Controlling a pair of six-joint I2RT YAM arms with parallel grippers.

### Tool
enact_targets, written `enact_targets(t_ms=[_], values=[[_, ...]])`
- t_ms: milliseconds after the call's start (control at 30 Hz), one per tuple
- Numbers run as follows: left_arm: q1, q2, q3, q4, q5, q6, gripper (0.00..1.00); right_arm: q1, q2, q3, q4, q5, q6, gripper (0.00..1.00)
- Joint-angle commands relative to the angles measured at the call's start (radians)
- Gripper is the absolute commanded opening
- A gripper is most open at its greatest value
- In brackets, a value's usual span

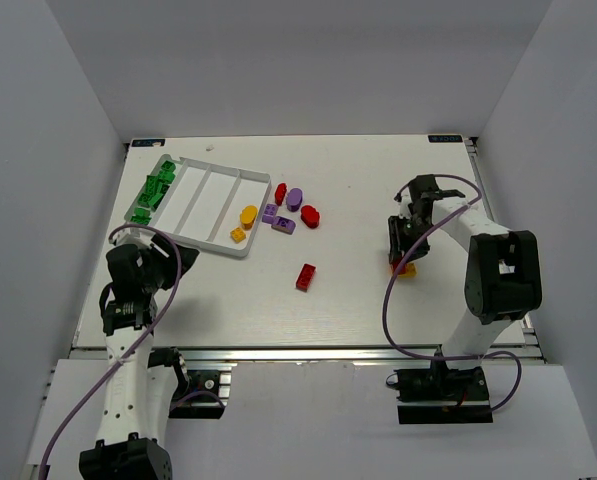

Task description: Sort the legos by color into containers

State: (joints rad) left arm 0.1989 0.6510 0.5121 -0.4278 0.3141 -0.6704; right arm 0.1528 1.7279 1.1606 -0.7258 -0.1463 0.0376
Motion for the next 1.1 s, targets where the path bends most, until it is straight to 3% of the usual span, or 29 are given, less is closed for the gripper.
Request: enact_targets(t_ms=[0, 133, 300, 500, 833, 900, 967, 1000, 1067], values=[[-0.003, -0.021, 0.000, -0.005, -0.004, -0.001, 0.69, 0.002, -0.004, 0.019, 0.023, 0.066, 0.010, 0.46], [-0.001, -0.022, -0.003, 0.001, -0.004, -0.003, 0.69, 0.001, -0.013, 0.007, 0.029, 0.093, -0.008, 0.37], [-0.003, -0.027, -0.014, 0.027, 0.022, -0.003, 0.69, 0.004, -0.011, 0.001, 0.031, 0.105, -0.031, 0.35], [-0.001, -0.042, -0.017, 0.040, 0.051, 0.000, 0.69, 0.021, -0.014, -0.009, 0.039, 0.109, -0.035, 0.46], [-0.003, -0.063, -0.018, 0.041, 0.046, -0.003, 0.70, 0.056, -0.057, -0.061, 0.054, 0.142, -0.079, 0.47], [-0.003, -0.062, -0.018, 0.041, 0.049, -0.001, 0.69, 0.056, -0.067, -0.062, 0.054, 0.142, -0.085, 0.42], [-0.003, -0.062, -0.020, 0.046, 0.059, 0.000, 0.70, 0.056, -0.079, -0.055, 0.054, 0.136, -0.094, 0.25], [-0.001, -0.057, -0.026, 0.076, 0.133, -0.017, 0.70, 0.057, -0.097, -0.026, 0.043, 0.076, -0.128, 0.09], [-0.001, -0.059, -0.041, 0.151, 0.210, -0.050, 0.70, 0.057, -0.105, 0.045, 0.039, -0.069, -0.159, 0.01]])
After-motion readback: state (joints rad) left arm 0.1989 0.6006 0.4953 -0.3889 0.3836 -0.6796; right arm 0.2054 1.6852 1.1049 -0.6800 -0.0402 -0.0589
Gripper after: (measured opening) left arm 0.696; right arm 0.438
